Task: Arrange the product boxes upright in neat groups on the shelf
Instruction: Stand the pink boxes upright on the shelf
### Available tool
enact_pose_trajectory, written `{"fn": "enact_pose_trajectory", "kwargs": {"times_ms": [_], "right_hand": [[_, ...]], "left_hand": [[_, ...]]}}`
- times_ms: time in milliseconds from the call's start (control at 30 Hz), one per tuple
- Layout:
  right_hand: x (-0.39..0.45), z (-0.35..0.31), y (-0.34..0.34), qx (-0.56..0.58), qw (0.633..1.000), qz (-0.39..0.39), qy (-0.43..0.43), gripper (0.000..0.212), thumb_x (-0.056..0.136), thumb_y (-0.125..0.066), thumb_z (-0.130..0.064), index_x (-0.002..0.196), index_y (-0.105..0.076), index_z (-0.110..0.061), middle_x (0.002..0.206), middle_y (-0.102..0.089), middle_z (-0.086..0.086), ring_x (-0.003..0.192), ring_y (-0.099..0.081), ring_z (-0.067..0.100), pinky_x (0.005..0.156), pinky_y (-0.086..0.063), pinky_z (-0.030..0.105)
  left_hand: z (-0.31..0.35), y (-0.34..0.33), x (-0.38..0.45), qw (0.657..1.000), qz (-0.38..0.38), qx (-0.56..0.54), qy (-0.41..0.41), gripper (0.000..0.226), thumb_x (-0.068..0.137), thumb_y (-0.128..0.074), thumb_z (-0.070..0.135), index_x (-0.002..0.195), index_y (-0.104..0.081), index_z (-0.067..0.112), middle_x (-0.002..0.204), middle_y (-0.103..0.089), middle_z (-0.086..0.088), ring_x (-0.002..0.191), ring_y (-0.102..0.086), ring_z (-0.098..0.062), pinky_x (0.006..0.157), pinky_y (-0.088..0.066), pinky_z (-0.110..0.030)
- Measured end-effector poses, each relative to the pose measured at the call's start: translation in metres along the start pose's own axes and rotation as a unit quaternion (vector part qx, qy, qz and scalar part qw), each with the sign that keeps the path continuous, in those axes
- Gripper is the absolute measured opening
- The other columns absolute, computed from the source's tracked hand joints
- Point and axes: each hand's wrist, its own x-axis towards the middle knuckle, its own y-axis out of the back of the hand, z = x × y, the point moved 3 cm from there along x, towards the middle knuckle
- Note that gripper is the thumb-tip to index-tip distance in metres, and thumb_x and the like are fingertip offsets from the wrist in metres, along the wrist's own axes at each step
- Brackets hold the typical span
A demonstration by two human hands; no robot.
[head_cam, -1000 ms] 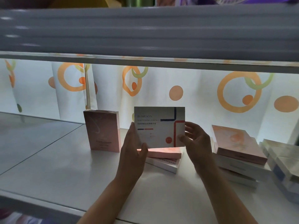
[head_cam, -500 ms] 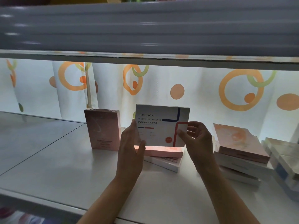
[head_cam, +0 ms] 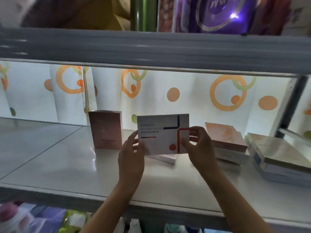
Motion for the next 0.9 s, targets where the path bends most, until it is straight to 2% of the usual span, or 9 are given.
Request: {"fn": "enact_pose_trajectory", "kwargs": {"times_ms": [133, 233, 300, 500, 667, 767, 833, 900], "right_hand": [[-0.025, 0.014, 0.032, -0.021, 0.999, 0.029, -0.020, 0.029, 0.085, -0.073, -0.028, 0.108, -0.056, -0.025, 0.098, -0.066, -0.015, 0.089, -0.065, 0.003, 0.070, -0.057, 0.023], [-0.037, 0.017, 0.047, -0.036, 0.998, 0.041, -0.020, 0.028, 0.084, -0.073, -0.031, 0.106, -0.055, -0.030, 0.095, -0.064, -0.020, 0.084, -0.065, 0.000, 0.065, -0.051, 0.014], [-0.041, 0.015, 0.054, -0.053, 0.997, 0.045, -0.014, 0.028, 0.086, -0.072, -0.033, 0.109, -0.057, -0.030, 0.094, -0.064, -0.022, 0.082, -0.064, -0.002, 0.061, -0.047, 0.008], [-0.057, 0.027, 0.069, -0.084, 0.995, 0.049, -0.029, 0.027, 0.087, -0.071, -0.025, 0.111, -0.058, -0.025, 0.096, -0.066, -0.016, 0.085, -0.063, 0.001, 0.062, -0.044, 0.006], [-0.070, 0.033, 0.078, -0.101, 0.993, 0.041, -0.043, 0.028, 0.089, -0.069, -0.022, 0.113, -0.054, -0.018, 0.100, -0.062, -0.008, 0.086, -0.059, 0.005, 0.065, -0.038, 0.002], [-0.076, 0.033, 0.080, -0.095, 0.993, 0.030, -0.055, 0.033, 0.089, -0.070, -0.020, 0.115, -0.050, -0.018, 0.107, -0.061, -0.005, 0.094, -0.058, 0.009, 0.069, -0.036, 0.001], [-0.078, 0.031, 0.080, -0.091, 0.994, 0.026, -0.063, 0.041, 0.088, -0.071, -0.020, 0.121, -0.047, -0.017, 0.115, -0.061, -0.001, 0.097, -0.055, 0.009, 0.072, -0.037, 0.003], [-0.079, 0.030, 0.081, -0.099, 0.992, 0.028, -0.070, 0.049, 0.087, -0.072, -0.023, 0.126, -0.043, -0.016, 0.124, -0.058, 0.001, 0.105, -0.055, 0.013, 0.081, -0.042, 0.012]], "left_hand": [[0.010, -0.009, -0.028, 0.998, -0.049, 0.020, -0.025, 0.037, 0.100, -0.047, 0.027, 0.136, -0.050, 0.034, 0.117, -0.067, 0.005, 0.095, -0.067, -0.015, 0.077, -0.058, -0.027], [0.014, -0.013, -0.036, 0.997, -0.072, 0.026, -0.027, 0.038, 0.099, -0.045, 0.021, 0.134, -0.051, 0.035, 0.113, -0.067, 0.003, 0.092, -0.067, -0.015, 0.067, -0.051, -0.011], [0.020, -0.016, -0.042, 0.995, -0.094, 0.023, -0.022, 0.039, 0.099, -0.044, 0.016, 0.134, -0.051, 0.032, 0.116, -0.066, 0.003, 0.092, -0.066, -0.013, 0.061, -0.048, -0.005], [0.025, -0.026, -0.058, 0.984, -0.177, 0.030, 0.009, 0.043, 0.097, -0.042, 0.010, 0.135, -0.045, 0.030, 0.114, -0.060, 0.012, 0.095, -0.057, -0.010, 0.068, -0.036, -0.005], [0.023, -0.029, -0.064, 0.975, -0.219, 0.014, 0.020, 0.036, 0.100, -0.037, 0.011, 0.128, -0.048, 0.030, 0.110, -0.061, 0.014, 0.098, -0.060, -0.005, 0.071, -0.045, -0.012], [0.023, -0.030, -0.065, 0.973, -0.228, 0.010, 0.027, 0.037, 0.100, -0.038, 0.013, 0.132, -0.047, 0.030, 0.117, -0.062, 0.011, 0.101, -0.061, -0.009, 0.077, -0.050, -0.021], [0.021, -0.030, -0.066, 0.972, -0.233, 0.016, 0.028, 0.036, 0.100, -0.041, 0.016, 0.134, -0.046, 0.028, 0.121, -0.061, 0.009, 0.104, -0.060, -0.011, 0.075, -0.049, -0.017], [0.020, -0.031, -0.064, 0.974, -0.223, 0.032, 0.021, 0.036, 0.098, -0.048, 0.017, 0.133, -0.047, 0.025, 0.125, -0.061, 0.008, 0.105, -0.057, -0.008, 0.071, -0.041, -0.008]]}}
